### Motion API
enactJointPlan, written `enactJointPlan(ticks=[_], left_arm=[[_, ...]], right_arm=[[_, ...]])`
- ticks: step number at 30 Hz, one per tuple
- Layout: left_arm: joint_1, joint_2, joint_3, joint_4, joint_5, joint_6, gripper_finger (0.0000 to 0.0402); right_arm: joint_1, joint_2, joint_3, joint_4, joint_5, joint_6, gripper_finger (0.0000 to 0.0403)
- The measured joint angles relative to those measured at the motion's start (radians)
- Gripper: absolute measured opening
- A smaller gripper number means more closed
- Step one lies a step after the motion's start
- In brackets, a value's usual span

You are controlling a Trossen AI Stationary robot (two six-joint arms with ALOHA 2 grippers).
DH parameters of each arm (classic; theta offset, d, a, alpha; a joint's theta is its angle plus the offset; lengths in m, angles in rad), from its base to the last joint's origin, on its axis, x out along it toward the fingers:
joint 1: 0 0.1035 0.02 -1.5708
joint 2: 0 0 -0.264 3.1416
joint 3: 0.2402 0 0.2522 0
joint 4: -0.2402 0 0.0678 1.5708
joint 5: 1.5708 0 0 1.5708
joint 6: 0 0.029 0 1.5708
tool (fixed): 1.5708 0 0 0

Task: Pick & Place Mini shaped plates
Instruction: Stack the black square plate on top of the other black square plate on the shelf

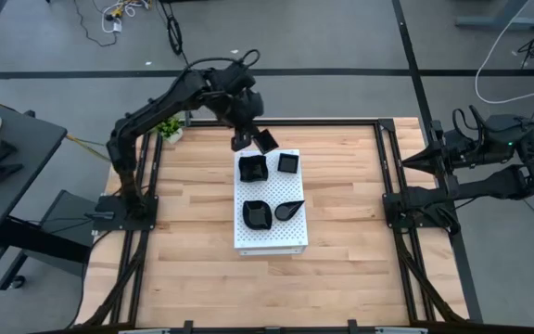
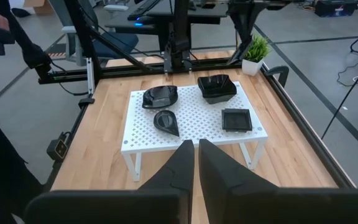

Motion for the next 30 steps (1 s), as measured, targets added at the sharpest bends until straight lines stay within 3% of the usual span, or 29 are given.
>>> enactJointPlan(ticks=[10, 16, 21, 30], left_arm=[[-0.002, 0.111, 0.138, 0.054, 0.09, -0.063, 0.0], [-0.007, 0.134, 0.138, 0.132, 0.139, -0.423, 0.0], [-0.013, 0.14, 0.125, 0.128, 0.086, -0.731, 0.0], [-0.063, 0.163, 0.126, 0.167, 0.057, -0.972, 0.0]], right_arm=[[0.0, 0.0, 0.0, 0.0, 0.0, 0.0, 0.0029], [0.0, 0.0, 0.0, 0.0, 0.0, 0.0, 0.0029], [0.0, 0.0, 0.0, 0.0, 0.0, 0.0, 0.0029], [0.0, 0.0, 0.0, 0.0, 0.0, 0.0, 0.0029]])
